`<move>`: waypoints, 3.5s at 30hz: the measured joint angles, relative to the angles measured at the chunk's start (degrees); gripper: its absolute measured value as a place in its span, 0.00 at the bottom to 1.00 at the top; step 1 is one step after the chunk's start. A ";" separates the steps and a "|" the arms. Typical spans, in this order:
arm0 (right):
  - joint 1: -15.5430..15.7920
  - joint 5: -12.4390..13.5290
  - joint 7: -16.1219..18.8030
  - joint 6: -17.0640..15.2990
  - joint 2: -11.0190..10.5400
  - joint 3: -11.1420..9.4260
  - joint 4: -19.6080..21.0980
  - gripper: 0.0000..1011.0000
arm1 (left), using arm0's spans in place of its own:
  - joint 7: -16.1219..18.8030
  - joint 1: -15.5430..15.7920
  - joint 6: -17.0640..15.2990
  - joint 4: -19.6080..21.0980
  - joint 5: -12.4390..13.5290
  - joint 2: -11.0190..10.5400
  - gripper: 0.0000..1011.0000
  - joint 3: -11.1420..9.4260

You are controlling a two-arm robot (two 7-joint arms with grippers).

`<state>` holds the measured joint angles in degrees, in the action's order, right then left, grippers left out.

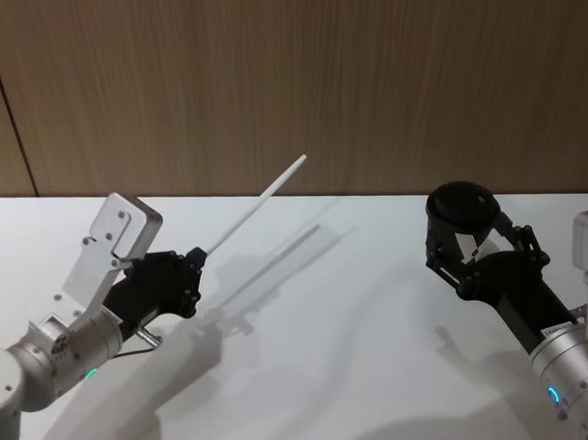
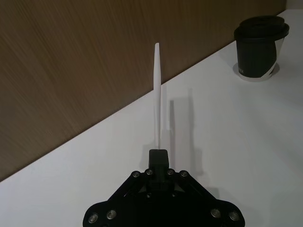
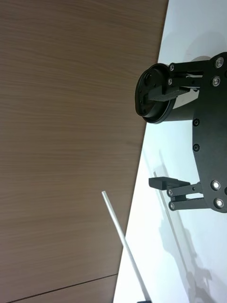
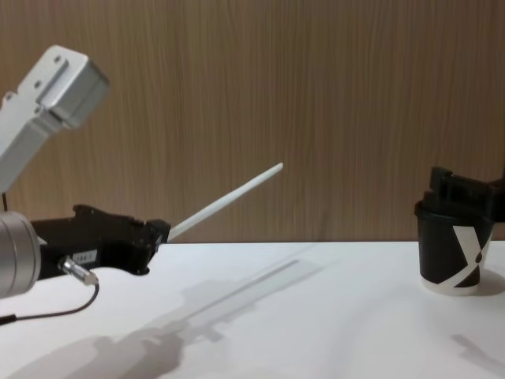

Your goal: Pick up the straw with one hand, pass it to the other hand, and insert it into the cup.

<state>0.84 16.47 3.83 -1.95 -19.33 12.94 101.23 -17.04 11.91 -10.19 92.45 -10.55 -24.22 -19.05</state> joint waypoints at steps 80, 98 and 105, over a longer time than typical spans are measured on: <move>-2.95 5.59 4.88 -1.49 0.46 -1.86 0.38 0.99 | -9.06 8.80 8.66 4.62 -0.21 -2.63 0.00 -1.69; -8.26 22.09 11.38 -14.53 0.75 -5.69 2.12 0.99 | -9.12 8.88 8.66 4.62 -0.20 -2.63 0.00 -1.71; -10.30 28.13 12.80 -20.43 0.82 -6.73 2.00 0.99 | -9.12 8.90 8.65 4.62 -0.20 -2.63 0.00 -1.71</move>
<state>-9.46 44.60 16.62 -22.38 -18.52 6.21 103.23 -26.16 20.81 -1.54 97.07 -10.75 -26.85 -20.76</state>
